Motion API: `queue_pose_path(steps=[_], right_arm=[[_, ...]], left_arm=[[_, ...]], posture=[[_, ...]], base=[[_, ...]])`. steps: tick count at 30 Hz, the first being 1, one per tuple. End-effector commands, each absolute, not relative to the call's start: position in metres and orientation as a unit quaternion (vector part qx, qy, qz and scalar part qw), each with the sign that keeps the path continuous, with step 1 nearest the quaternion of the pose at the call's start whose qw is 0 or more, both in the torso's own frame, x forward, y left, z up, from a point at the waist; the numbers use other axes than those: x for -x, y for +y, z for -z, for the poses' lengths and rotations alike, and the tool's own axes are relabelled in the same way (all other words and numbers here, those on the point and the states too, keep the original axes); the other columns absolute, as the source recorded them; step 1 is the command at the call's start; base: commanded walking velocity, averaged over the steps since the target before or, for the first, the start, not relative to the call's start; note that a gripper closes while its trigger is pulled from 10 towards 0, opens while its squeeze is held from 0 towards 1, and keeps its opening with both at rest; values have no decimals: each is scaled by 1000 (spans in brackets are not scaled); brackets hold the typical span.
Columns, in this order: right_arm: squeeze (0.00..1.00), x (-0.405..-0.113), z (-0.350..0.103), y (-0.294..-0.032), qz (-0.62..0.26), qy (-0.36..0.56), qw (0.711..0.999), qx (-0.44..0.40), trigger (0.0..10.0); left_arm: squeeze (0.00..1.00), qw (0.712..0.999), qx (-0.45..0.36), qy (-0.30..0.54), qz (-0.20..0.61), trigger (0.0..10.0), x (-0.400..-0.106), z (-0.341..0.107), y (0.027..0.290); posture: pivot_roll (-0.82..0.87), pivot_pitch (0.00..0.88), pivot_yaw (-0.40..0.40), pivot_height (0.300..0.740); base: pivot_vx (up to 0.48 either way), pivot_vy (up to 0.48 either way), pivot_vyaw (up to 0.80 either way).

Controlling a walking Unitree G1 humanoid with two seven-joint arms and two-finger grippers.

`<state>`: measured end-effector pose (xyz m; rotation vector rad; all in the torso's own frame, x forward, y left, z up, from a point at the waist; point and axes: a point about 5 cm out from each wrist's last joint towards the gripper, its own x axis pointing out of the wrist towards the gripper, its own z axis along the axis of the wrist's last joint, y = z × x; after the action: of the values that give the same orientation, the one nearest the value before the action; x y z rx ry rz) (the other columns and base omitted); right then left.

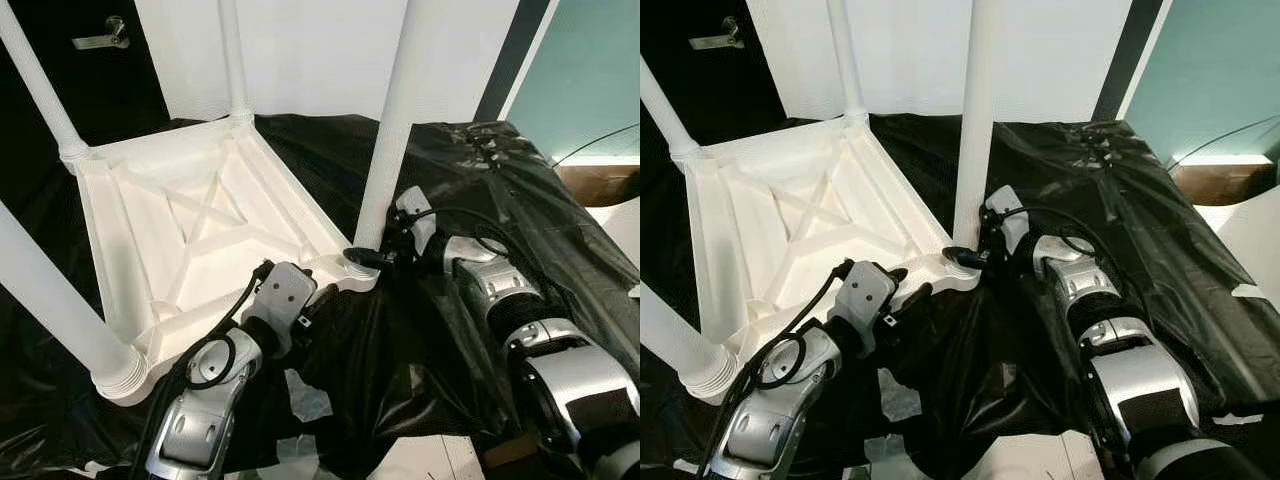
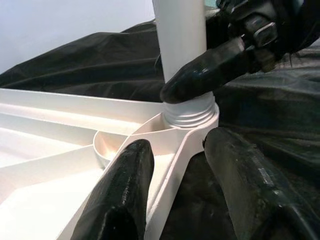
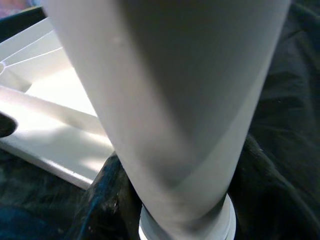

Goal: Building children table

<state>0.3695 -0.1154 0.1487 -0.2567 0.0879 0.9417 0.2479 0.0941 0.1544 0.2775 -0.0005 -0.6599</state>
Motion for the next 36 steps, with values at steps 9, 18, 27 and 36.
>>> queue_pose_path(steps=[9, 18, 27, 36], right_arm=[[0, -361, -119, -109, -378, 87, 917, 93, 10000], [0, -353, -111, -98, -233, 66, 969, 52, 10000], [0, -347, -109, -87, -127, 70, 989, 2, 10000], [0, -341, -122, -74, -133, 41, 989, -42, 10000]], left_arm=[[0, 941, -132, 3, 310, 10000, -246, -151, 93], [0, 940, -131, 13, 315, 10000, -240, -148, 94], [0, 938, -133, 12, 321, 10000, -241, -148, 92], [0, 937, -134, 13, 322, 10000, -240, -147, 92]], posture=[[112, 15, -65, 740], [118, 23, -58, 740], [118, 14, -58, 740], [122, 0, -56, 740]], base=[[0, 0, 0], [0, 0, 0], [0, 0, 0], [0, 0, 0]])
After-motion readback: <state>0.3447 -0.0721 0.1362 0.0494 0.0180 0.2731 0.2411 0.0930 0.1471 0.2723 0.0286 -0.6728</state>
